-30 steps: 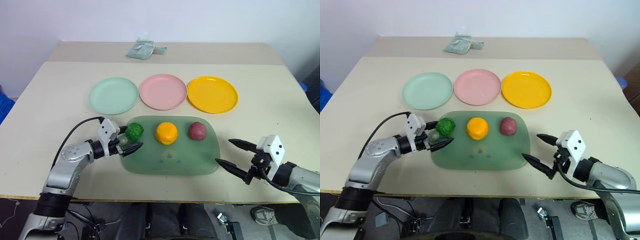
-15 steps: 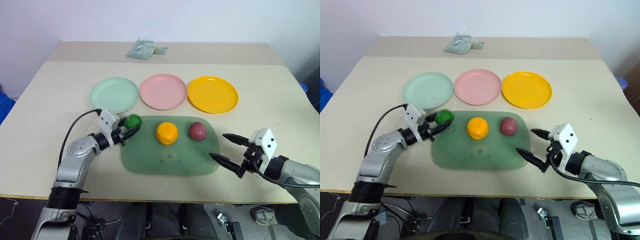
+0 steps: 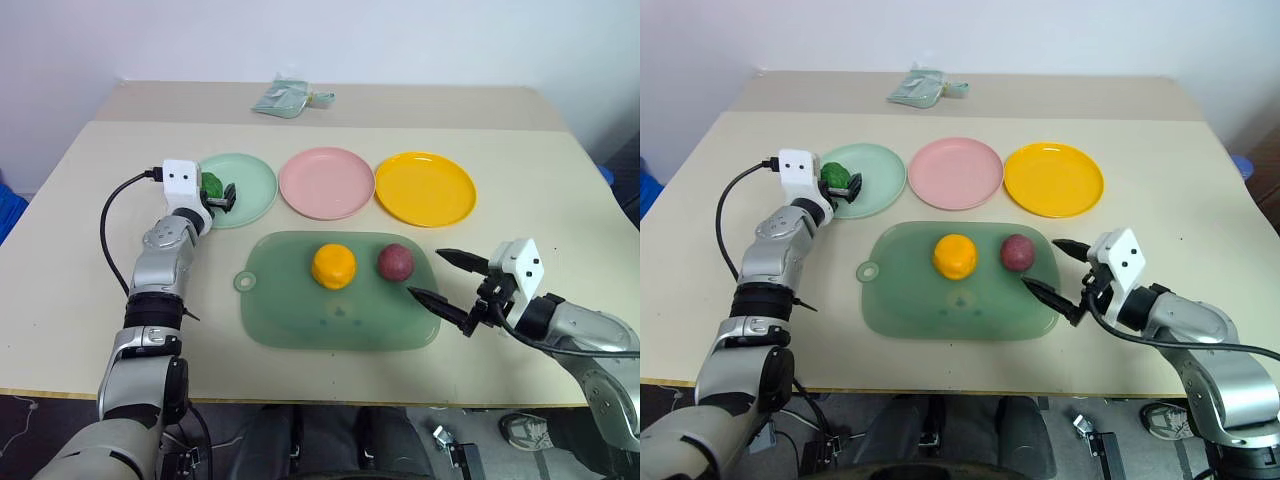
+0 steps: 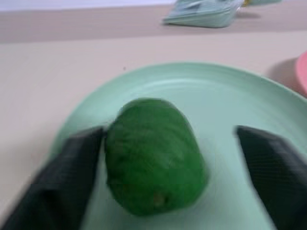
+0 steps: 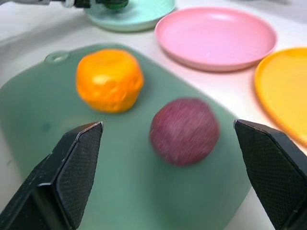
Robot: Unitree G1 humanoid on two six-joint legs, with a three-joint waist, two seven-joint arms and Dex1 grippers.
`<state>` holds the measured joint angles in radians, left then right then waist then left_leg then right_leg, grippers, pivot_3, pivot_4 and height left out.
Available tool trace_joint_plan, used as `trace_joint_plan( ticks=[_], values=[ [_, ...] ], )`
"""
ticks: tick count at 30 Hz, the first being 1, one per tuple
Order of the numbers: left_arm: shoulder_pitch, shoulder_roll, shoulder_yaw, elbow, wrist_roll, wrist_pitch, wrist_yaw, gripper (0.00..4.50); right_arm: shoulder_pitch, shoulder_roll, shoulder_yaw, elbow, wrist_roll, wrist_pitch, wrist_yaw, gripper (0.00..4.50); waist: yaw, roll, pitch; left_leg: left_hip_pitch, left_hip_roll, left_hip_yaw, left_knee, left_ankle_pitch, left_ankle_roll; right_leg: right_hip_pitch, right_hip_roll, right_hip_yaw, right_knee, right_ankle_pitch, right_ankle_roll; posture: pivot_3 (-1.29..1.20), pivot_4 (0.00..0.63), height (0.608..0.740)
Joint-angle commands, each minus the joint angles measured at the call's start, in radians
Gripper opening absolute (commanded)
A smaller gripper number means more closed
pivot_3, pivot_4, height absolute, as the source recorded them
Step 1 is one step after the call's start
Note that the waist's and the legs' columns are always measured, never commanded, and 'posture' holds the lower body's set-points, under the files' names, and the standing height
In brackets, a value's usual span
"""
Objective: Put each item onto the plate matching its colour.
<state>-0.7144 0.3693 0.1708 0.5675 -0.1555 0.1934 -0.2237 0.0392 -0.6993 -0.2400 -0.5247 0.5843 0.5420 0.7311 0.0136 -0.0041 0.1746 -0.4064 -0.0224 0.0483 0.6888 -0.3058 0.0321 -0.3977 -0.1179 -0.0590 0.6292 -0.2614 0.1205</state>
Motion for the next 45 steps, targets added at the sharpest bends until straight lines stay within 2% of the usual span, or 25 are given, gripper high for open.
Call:
trace_joint_plan(
  ticks=[1,5,8,10,12,16,21,24,26,28,32,37,41,45],
  values=[
    [0.038,0.037,0.017,-0.097,0.007,-0.051,-0.018,4.48,-0.051,0.017,0.032,-0.051,0.015,0.009,-0.025,4.50,-0.001,0.000,0.000,0.000,0.000,0.000,0.000,0.000,0.000,0.000,0.000,0.000,0.000,0.000,0.000,0.00,0.150,0.740],
    [0.207,0.073,0.087,-0.315,-0.079,-0.053,-0.096,4.48,-0.140,0.058,0.169,-0.071,-0.040,0.022,-0.073,4.50,-0.016,0.000,0.000,0.000,0.002,0.000,0.000,0.001,-0.002,-0.001,0.000,0.001,0.000,0.000,0.000,0.00,0.150,0.740],
    [0.371,0.116,0.105,-0.512,-0.197,-0.005,-0.258,4.48,-0.207,0.104,0.274,-0.019,-0.111,0.008,-0.101,4.50,-0.023,-0.001,-0.001,0.000,0.002,0.000,-0.001,0.001,-0.002,-0.002,0.000,0.001,0.001,0.000,0.000,0.00,0.150,0.740],
    [0.523,0.178,0.060,-0.692,-0.285,0.061,-0.421,4.48,-0.252,0.140,0.345,0.042,-0.170,-0.007,-0.118,4.50,-0.025,-0.002,-0.001,0.000,0.002,0.000,0.000,0.001,-0.003,-0.002,0.000,0.001,0.000,0.000,0.000,0.00,0.150,0.740],
    [0.654,0.248,-0.013,-0.833,-0.308,0.093,-0.544,4.48,-0.287,0.163,0.400,0.094,-0.213,-0.001,-0.122,4.50,-0.022,-0.001,-0.001,0.000,0.001,-0.001,0.000,0.001,-0.003,-0.001,-0.001,0.001,0.000,0.000,-0.001,0.00,0.150,0.740],
    [0.763,0.295,-0.085,-0.955,-0.312,0.112,-0.623,4.48,-0.332,0.192,0.444,0.154,-0.247,0.015,-0.118,4.50,-0.010,-0.001,-0.001,0.000,0.001,-0.002,0.000,0.001,-0.003,-0.001,-0.003,0.001,0.000,0.000,-0.001,0.00,0.150,0.740],
    [0.793,0.278,-0.128,-1.018,-0.321,0.137,-0.627,4.48,-0.382,0.234,0.480,0.225,-0.299,0.031,-0.141,4.50,-0.009,0.000,-0.001,0.000,0.001,-0.002,-0.001,0.001,-0.003,-0.002,-0.003,0.002,0.000,0.000,-0.002,0.00,0.150,0.740],
    [0.785,0.265,-0.140,-1.019,-0.316,0.142,-0.618,4.50,-0.390,0.257,0.476,0.229,-0.306,0.039,-0.151,3.66,-0.010,0.000,-0.001,0.000,0.001,-0.002,-0.001,0.001,-0.002,-0.002,-0.002,0.002,0.000,-0.001,-0.002,0.00,0.150,0.740],
    [0.780,0.259,-0.148,-1.015,-0.313,0.143,-0.617,4.50,-0.388,0.267,0.470,0.209,-0.301,0.034,-0.149,2.72,-0.009,0.000,-0.001,0.000,0.001,-0.001,-0.001,0.001,-0.002,-0.002,-0.001,0.002,0.000,0.000,-0.002,0.00,0.150,0.740],
    [0.775,0.252,-0.154,-1.006,-0.310,0.140,-0.618,4.50,-0.386,0.271,0.458,0.178,-0.292,0.021,-0.142,2.35,-0.010,0.000,-0.001,0.000,0.001,-0.001,-0.001,0.001,-0.002,-0.003,-0.001,0.002,0.000,0.000,-0.002,0.00,0.150,0.740],
    [0.772,0.240,-0.162,-0.982,-0.299,0.124,-0.621,4.50,-0.406,0.282,0.405,0.116,-0.244,0.028,-0.138,2.35,-0.009,0.000,-0.001,-0.001,0.001,-0.001,-0.001,0.001,-0.002,-0.003,0.000,0.001,0.001,0.000,-0.002,0.00,0.150,0.740],
    [0.777,0.227,-0.160,-0.978,-0.289,0.115,-0.621,4.50,-0.500,0.326,0.264,0.129,-0.189,0.082,-0.237,2.35,-0.008,0.000,-0.001,-0.001,0.001,-0.001,-0.001,0.001,-0.002,-0.003,0.000,0.001,0.001,0.000,-0.001,0.00,0.150,0.740],
    [0.779,0.212,-0.168,-0.980,-0.284,0.104,-0.619,4.50,-0.642,0.289,0.205,0.399,-0.352,0.105,-0.426,2.35,-0.007,0.000,-0.001,-0.001,0.001,0.000,-0.001,0.001,-0.002,-0.004,-0.001,0.002,0.001,0.000,-0.001,0.00,0.150,0.740],
    [0.784,0.202,-0.176,-0.989,-0.281,0.090,-0.622,4.50,-0.702,0.275,0.183,0.622,-0.415,0.041,-0.485,2.35,-0.005,0.000,-0.001,-0.001,0.000,0.000,-0.002,0.001,-0.002,-0.004,-0.001,0.001,0.001,0.000,-0.002,0.00,0.150,0.740]
  ],
)
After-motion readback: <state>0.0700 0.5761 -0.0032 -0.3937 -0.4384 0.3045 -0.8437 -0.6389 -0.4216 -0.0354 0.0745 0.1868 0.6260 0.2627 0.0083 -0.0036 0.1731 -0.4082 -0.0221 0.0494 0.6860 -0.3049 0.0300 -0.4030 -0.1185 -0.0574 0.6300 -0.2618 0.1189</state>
